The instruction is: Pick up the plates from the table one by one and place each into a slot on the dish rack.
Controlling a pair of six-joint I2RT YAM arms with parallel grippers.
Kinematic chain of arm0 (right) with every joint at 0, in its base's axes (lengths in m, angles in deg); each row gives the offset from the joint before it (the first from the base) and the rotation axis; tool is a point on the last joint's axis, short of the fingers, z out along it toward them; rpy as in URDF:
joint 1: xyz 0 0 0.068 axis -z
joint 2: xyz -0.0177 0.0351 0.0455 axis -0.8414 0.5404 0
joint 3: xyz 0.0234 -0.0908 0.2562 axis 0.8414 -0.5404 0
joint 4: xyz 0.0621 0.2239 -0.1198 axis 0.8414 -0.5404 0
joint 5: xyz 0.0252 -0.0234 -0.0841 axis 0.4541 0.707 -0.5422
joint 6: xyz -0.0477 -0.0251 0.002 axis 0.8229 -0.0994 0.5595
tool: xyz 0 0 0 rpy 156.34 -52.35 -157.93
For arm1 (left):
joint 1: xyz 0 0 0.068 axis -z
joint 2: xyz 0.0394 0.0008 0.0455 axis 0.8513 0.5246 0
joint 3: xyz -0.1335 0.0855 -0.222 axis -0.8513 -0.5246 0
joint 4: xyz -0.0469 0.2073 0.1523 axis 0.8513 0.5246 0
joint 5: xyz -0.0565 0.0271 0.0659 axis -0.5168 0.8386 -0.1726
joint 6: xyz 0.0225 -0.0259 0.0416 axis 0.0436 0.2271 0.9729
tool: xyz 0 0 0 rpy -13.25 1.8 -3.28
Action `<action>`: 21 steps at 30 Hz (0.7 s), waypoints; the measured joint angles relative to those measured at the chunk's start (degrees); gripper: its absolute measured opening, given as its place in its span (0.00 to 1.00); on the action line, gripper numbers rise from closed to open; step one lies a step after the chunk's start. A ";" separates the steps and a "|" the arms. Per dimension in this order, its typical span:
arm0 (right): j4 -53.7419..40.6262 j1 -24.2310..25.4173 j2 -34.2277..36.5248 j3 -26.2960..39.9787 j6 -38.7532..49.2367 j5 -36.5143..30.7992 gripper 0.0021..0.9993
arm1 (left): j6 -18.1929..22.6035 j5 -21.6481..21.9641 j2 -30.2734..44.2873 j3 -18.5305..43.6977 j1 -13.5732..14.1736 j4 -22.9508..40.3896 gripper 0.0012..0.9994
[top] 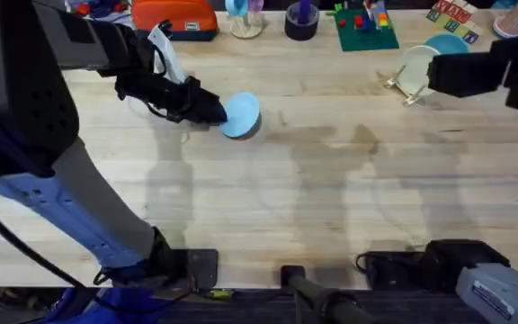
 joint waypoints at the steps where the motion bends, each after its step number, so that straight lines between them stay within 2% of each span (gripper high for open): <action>1: -0.32 0.00 0.26 0.06 -0.21 0.29 0.99 | 0.01 0.02 0.00 0.00 0.00 -0.01 0.04; 6: -0.46 0.00 3.94 0.11 -1.35 5.21 0.99 | -0.01 0.02 0.00 0.02 0.00 0.00 0.04; 14: -0.24 -0.22 13.95 0.19 -7.76 11.75 0.99 | -0.01 0.04 0.00 0.02 0.00 0.09 0.04; 21: 4.01 -5.81 22.35 0.19 -13.11 13.83 0.99 | -0.01 0.07 0.00 0.02 0.00 0.15 0.04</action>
